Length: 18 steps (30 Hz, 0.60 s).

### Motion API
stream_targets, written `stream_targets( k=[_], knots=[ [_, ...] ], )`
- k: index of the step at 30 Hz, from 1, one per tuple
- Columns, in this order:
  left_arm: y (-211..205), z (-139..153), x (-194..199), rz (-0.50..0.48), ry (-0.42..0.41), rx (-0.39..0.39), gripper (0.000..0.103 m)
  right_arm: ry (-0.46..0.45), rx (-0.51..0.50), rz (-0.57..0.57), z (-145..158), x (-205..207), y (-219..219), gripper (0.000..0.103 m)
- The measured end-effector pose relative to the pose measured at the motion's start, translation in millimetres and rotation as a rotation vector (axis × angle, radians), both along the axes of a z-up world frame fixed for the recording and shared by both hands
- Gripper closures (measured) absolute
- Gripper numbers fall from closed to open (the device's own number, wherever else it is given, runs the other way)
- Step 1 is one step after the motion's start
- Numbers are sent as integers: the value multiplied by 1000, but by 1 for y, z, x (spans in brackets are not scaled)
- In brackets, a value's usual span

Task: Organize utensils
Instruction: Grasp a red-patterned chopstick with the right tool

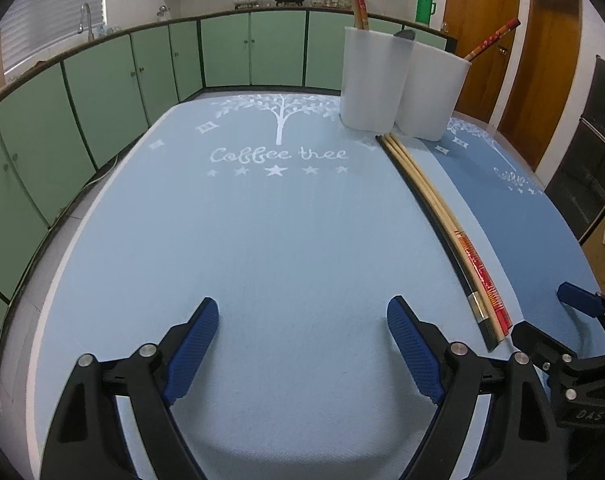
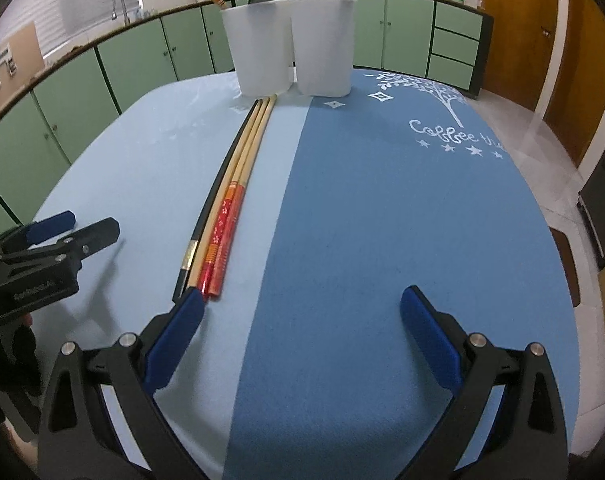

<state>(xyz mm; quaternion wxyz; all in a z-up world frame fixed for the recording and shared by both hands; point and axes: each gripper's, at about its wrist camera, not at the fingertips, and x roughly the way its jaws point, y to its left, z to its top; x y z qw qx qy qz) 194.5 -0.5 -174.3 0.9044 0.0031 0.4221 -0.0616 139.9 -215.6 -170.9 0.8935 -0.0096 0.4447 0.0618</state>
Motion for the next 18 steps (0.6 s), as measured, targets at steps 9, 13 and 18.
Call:
stream_targets(
  k=[9,13,18],
  knots=[
    [-1,-2,2,-7,9,-5,18,11,-58,-18,-2,6,5,7],
    [2,-2,2,2,9,-21,18,0,-46,12,-1,3,10,11],
    [1,-3,1,3,10,-12,18,-9,-17,-21,2,1,4,26]
  ],
)
